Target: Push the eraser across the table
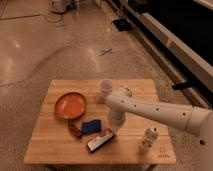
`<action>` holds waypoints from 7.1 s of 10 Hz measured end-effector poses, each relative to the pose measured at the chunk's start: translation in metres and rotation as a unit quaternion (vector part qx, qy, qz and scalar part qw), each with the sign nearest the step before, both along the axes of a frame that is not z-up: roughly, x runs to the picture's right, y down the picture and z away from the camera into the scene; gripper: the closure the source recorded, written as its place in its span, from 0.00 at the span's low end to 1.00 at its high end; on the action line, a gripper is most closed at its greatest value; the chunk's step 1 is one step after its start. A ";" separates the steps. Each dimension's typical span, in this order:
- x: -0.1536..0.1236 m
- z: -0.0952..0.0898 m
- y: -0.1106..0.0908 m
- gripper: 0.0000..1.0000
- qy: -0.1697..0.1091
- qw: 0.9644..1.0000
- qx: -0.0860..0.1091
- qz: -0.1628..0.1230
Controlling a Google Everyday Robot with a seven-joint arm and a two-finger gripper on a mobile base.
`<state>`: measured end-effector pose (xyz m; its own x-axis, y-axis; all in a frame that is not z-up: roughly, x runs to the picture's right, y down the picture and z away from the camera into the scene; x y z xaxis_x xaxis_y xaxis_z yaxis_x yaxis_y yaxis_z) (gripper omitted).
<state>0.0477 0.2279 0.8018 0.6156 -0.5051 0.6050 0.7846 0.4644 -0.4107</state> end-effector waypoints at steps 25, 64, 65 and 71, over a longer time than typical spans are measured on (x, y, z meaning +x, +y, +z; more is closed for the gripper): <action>-0.088 -0.027 0.050 1.00 -0.136 0.990 -0.035 -0.014; -0.166 -0.063 0.094 1.00 -0.226 0.971 -0.006 -0.074; -0.174 -0.063 0.093 1.00 -0.233 0.969 -0.005 -0.078; -0.215 -0.063 0.085 1.00 -0.270 0.958 0.003 -0.095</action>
<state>-0.1669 0.3126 0.7386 0.1106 -0.5806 0.8067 0.9524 0.2939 0.0810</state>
